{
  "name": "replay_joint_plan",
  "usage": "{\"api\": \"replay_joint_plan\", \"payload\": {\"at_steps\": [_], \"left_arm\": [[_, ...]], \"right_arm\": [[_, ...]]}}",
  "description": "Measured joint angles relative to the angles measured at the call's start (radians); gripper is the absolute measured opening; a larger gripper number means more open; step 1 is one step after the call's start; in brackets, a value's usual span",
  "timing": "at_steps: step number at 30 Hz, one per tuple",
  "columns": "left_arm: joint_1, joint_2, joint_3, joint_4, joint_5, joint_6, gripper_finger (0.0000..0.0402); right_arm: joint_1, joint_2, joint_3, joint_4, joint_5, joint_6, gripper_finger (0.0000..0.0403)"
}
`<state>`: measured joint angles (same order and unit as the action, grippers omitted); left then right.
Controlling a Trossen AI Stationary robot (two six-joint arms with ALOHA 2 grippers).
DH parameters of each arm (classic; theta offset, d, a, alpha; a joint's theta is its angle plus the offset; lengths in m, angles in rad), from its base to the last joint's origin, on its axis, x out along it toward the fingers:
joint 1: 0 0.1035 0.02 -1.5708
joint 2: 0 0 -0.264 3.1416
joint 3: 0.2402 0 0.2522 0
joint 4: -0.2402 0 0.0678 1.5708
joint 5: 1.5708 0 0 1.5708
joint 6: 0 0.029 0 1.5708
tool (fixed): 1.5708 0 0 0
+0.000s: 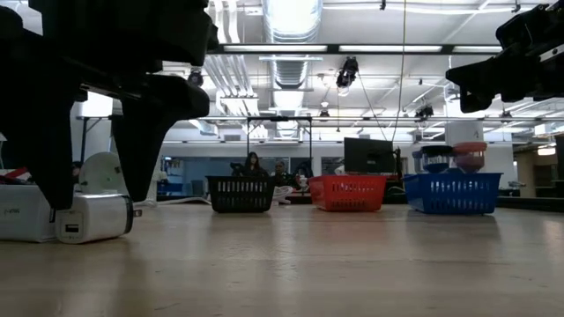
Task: Pick & Place Office items
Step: Put the white black charger adapter into the black bin
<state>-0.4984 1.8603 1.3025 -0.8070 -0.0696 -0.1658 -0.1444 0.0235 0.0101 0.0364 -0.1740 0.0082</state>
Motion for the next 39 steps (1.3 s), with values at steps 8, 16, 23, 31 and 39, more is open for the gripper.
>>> {"api": "replay_joint_plan", "payload": {"at_steps": [8, 16, 23, 31, 39], "left_arm": [[0.001, 0.000, -0.058, 0.075, 0.030, 0.000, 0.0248], [0.001, 0.000, -0.047, 0.069, 0.029, 0.031, 0.0195], [0.002, -0.002, -0.038, 0.053, 0.051, 0.041, 0.0158], [0.003, -0.021, 0.016, -0.029, 0.017, 0.100, 0.0158], [0.024, -0.288, 0.002, 0.012, -0.090, 0.184, 0.0158]], "right_arm": [[0.000, 0.000, 0.000, 0.000, 0.001, 0.000, 0.0008], [0.000, 0.000, 0.000, 0.000, 0.001, 0.000, 0.0008], [0.000, 0.000, 0.000, 0.000, 0.001, 0.003, 0.0008], [0.000, 0.000, 0.000, 0.000, 0.001, 0.004, 0.0008], [0.000, 0.009, 0.000, 0.000, 0.001, 0.004, 0.0008]]}}
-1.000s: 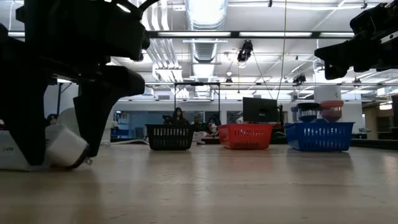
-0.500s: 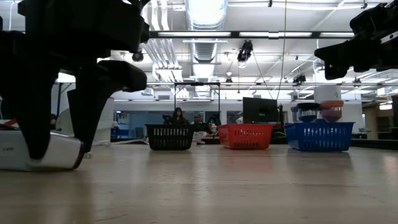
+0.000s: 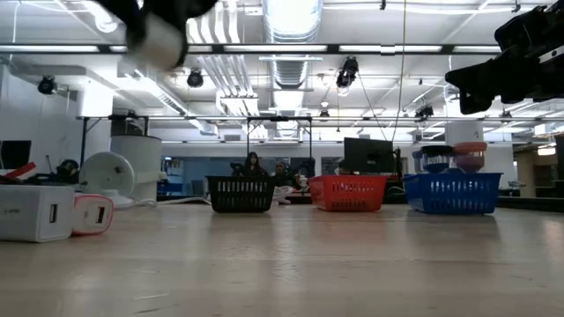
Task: Pick & Place Office items
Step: Put the white black charger adapter into the black bin
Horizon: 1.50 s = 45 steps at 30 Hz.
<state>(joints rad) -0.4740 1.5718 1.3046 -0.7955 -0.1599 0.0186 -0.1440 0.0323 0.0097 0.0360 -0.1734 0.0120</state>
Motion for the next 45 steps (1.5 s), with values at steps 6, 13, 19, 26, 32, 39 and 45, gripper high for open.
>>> {"api": "replay_joint_plan", "payload": {"at_steps": [6, 13, 19, 26, 32, 39, 45], "left_arm": [[0.058, -0.311, -0.253, 0.374, 0.088, 0.052, 0.0158], [0.139, -0.658, -0.654, 0.727, 0.036, 0.001, 0.0158], [0.167, -0.874, -0.921, 0.958, -0.023, -0.063, 0.0158], [0.169, -1.017, -1.124, 1.116, -0.156, -0.118, 0.0158], [0.180, -1.084, -1.157, 1.107, -0.252, -0.113, 0.0158], [0.275, -1.212, -1.154, 0.997, -0.219, -0.043, 0.0158], [0.326, -1.278, -1.202, 0.999, -0.147, -0.087, 0.0158]], "right_arm": [[0.000, 0.020, 0.000, 0.000, 0.000, 0.004, 0.0008], [-0.001, 0.022, 0.000, 0.001, 0.001, -0.003, 0.0008], [-0.001, 0.022, 0.000, 0.001, 0.020, -0.011, 0.0008], [-0.001, 0.022, 0.000, 0.002, 0.020, 0.005, 0.0008], [-0.001, 0.022, 0.000, 0.002, 0.020, 0.004, 0.0008], [-0.001, 0.022, 0.000, 0.002, 0.019, 0.004, 0.0008], [-0.001, 0.023, 0.000, 0.002, 0.019, -0.005, 0.0008]]}}
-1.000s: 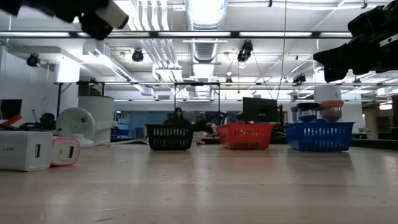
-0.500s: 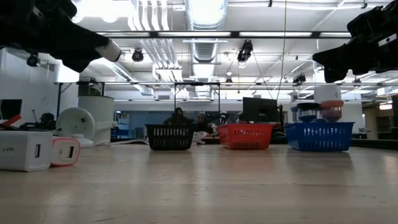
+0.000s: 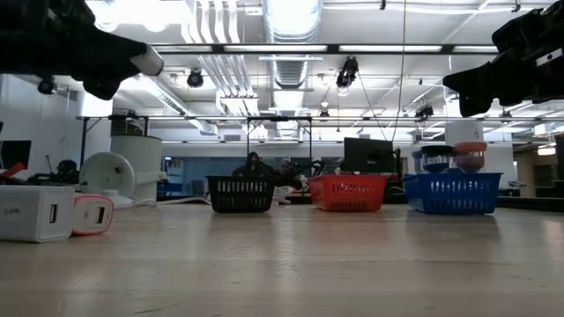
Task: Pick & Place Office items
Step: Put the white black charger adapter into the black bin
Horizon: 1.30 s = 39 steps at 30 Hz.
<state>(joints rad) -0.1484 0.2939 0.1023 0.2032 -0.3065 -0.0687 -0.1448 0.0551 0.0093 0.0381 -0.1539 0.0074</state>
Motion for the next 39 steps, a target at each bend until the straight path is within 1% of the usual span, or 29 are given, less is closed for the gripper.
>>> {"api": "replay_joint_plan", "payload": {"at_steps": [5, 7, 23, 25, 28, 31, 34, 37, 39], "left_arm": [[0.000, -0.015, -0.080, 0.110, 0.001, -0.010, 0.0158], [0.000, -0.018, -0.093, 0.141, 0.001, -0.011, 0.0158], [0.000, -0.023, -0.093, 0.140, -0.007, -0.022, 0.0158], [0.000, -0.022, -0.081, 0.109, -0.008, -0.023, 0.0158], [0.000, -0.008, -0.026, 0.060, -0.013, -0.027, 0.0158], [0.000, 0.022, 0.063, -0.014, -0.044, -0.012, 0.0158], [0.001, 0.074, 0.196, -0.123, -0.106, -0.007, 0.0158], [0.004, 0.156, 0.349, -0.259, -0.179, -0.008, 0.0158], [0.011, 0.225, 0.452, -0.356, -0.210, -0.009, 0.0158]], "right_arm": [[0.000, 0.000, 0.000, 0.000, 0.000, 0.000, 0.0008], [0.000, 0.000, 0.000, 0.000, 0.000, 0.000, 0.0008], [0.000, 0.000, 0.000, 0.000, 0.000, 0.000, 0.0008], [0.000, 0.000, 0.000, 0.000, 0.000, -0.001, 0.0008], [0.000, 0.000, 0.000, 0.000, 0.000, -0.004, 0.0008], [0.000, 0.000, 0.000, 0.001, 0.000, -0.004, 0.0008], [0.000, 0.000, 0.000, 0.002, 0.000, -0.007, 0.0008], [0.000, 0.000, 0.000, 0.002, 0.000, -0.007, 0.0008], [0.000, 0.000, 0.000, 0.003, 0.000, -0.007, 0.0008]]}}
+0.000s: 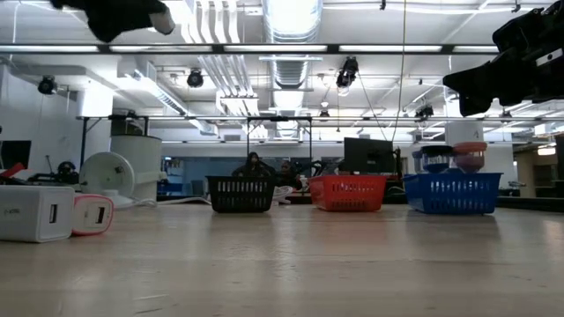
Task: Pick & Place Office items
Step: Put the white black charger adapter into the black bin
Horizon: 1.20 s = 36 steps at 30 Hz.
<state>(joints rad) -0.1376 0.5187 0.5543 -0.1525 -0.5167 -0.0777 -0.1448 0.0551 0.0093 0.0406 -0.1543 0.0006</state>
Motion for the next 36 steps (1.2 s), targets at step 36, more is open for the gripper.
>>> {"api": "replay_joint_plan", "payload": {"at_steps": [36], "left_arm": [[0.418, 1.055, 0.398, -0.165, 0.283, 0.055, 0.0158]], "right_arm": [[0.000, 0.001, 0.000, -0.006, 0.000, -0.014, 0.0008]]}}
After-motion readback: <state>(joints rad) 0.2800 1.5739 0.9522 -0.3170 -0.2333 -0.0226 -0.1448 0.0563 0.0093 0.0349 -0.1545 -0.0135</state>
